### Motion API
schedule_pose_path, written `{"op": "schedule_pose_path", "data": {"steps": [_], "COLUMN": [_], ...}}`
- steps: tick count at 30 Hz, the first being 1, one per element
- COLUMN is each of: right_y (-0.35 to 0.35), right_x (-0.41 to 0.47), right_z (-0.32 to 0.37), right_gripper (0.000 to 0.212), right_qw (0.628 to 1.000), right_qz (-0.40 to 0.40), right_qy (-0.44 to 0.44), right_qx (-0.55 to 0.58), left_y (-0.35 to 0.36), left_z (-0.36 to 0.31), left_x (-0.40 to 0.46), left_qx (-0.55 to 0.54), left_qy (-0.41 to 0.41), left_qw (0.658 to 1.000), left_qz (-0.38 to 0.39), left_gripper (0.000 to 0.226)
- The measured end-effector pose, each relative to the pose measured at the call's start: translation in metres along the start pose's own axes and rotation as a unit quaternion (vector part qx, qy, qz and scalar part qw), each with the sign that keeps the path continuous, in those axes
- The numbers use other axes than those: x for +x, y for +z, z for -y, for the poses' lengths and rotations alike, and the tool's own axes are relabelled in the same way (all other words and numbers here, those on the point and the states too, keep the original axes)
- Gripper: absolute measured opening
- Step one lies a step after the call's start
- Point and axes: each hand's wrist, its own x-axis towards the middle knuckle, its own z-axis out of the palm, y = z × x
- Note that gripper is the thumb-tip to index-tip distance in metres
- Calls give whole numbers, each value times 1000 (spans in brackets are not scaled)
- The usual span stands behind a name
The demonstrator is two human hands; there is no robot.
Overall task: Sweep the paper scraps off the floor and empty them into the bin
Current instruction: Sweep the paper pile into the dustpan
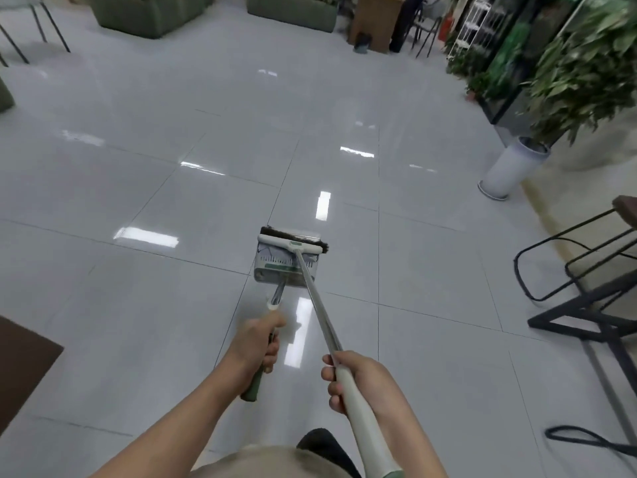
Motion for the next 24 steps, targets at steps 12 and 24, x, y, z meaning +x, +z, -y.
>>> {"op": "schedule_pose_path", "data": {"steps": [12, 24], "right_y": [30, 74], "right_x": [196, 384], "right_z": [251, 541], "right_gripper": [14, 17], "right_qw": [999, 995], "right_qz": [4, 52], "right_qy": [28, 81], "right_qx": [45, 37], "left_y": [25, 53], "left_z": [-184, -387], "left_x": [253, 492], "left_qx": [14, -23], "left_qy": [-9, -10], "left_qw": [1000, 999], "left_qz": [1, -36], "left_gripper": [44, 29]}}
